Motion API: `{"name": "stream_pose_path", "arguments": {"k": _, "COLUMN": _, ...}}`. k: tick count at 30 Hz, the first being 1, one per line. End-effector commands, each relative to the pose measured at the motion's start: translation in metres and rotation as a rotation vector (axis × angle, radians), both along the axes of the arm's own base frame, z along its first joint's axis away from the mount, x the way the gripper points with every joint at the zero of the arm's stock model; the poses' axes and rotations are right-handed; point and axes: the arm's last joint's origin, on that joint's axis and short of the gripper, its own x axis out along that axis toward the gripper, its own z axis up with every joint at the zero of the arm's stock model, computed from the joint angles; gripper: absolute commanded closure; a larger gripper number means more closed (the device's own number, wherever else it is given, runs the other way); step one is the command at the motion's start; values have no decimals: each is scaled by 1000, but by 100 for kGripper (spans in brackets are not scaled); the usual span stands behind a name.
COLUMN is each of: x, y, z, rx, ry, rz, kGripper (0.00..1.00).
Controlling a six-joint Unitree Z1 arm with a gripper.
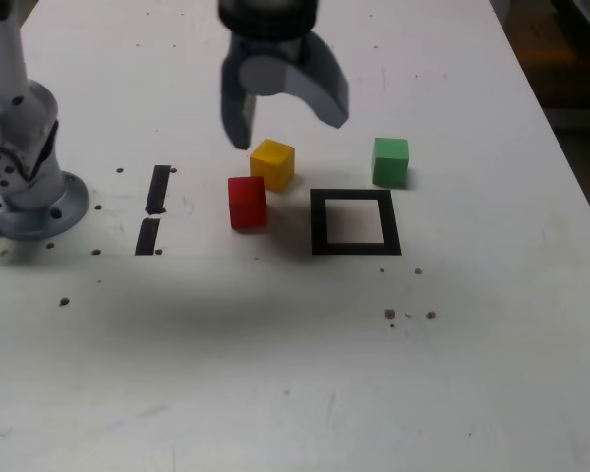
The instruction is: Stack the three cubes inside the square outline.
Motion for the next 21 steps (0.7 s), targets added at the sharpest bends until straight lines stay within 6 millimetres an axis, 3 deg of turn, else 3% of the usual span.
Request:
{"name": "stream_pose_path", "arguments": {"k": 1, "x": -34, "y": -3, "z": -39, "rx": -10, "ry": 182, "rz": 7, "kGripper": 4}}
{"name": "stream_pose_path", "arguments": {"k": 7, "x": -44, "y": -10, "z": -55, "rx": -52, "ry": 222, "rz": 33, "kGripper": 7}}
{"name": "stream_pose_path", "arguments": {"k": 21, "x": -21, "y": -19, "z": -68, "rx": -61, "ry": 193, "rz": 18, "kGripper": 9}}
